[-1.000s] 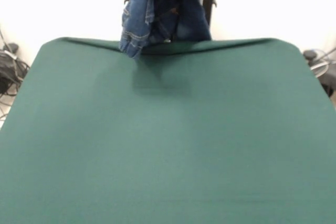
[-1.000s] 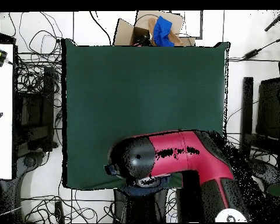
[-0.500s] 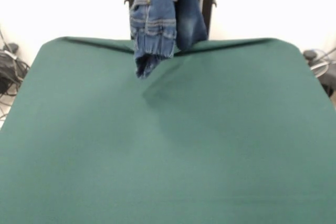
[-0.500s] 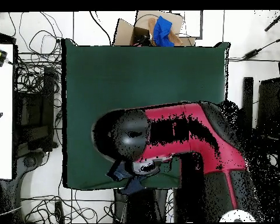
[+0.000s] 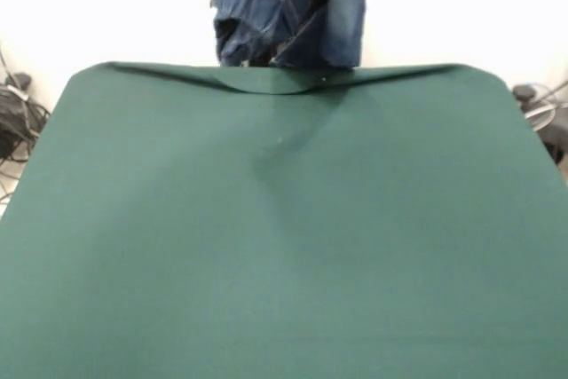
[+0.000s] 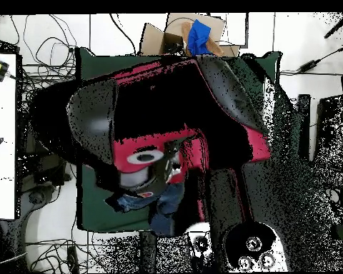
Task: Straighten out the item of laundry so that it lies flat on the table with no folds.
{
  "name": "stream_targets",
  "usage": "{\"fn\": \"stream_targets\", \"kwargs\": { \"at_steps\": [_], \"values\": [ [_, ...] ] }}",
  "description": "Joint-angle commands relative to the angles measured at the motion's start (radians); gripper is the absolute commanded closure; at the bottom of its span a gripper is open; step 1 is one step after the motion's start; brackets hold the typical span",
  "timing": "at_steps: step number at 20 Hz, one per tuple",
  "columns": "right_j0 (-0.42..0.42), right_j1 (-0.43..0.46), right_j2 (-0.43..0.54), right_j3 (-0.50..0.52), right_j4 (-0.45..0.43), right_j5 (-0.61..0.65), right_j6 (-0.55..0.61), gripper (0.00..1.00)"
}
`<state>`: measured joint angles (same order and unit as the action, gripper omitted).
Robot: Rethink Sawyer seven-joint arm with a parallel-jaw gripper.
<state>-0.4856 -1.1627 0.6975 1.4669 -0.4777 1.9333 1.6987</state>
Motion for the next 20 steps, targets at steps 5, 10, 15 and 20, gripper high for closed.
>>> {"fn": "stream_targets", "kwargs": {
  "at_steps": [5, 10, 15, 20],
  "values": [
    [0.073, 0.066, 0.031, -0.136, 0.029, 0.045, -0.027, 1.0],
    [0.115, 0.092, 0.058, -0.287, -0.034, 0.178, -0.056, 1.0],
    [0.086, 0.108, 0.03, -0.196, 0.02, 0.024, -0.089, 1.0],
    [0.068, 0.163, 0.031, -0.088, 0.01, -0.227, -0.121, 1.0]
  ]
}}
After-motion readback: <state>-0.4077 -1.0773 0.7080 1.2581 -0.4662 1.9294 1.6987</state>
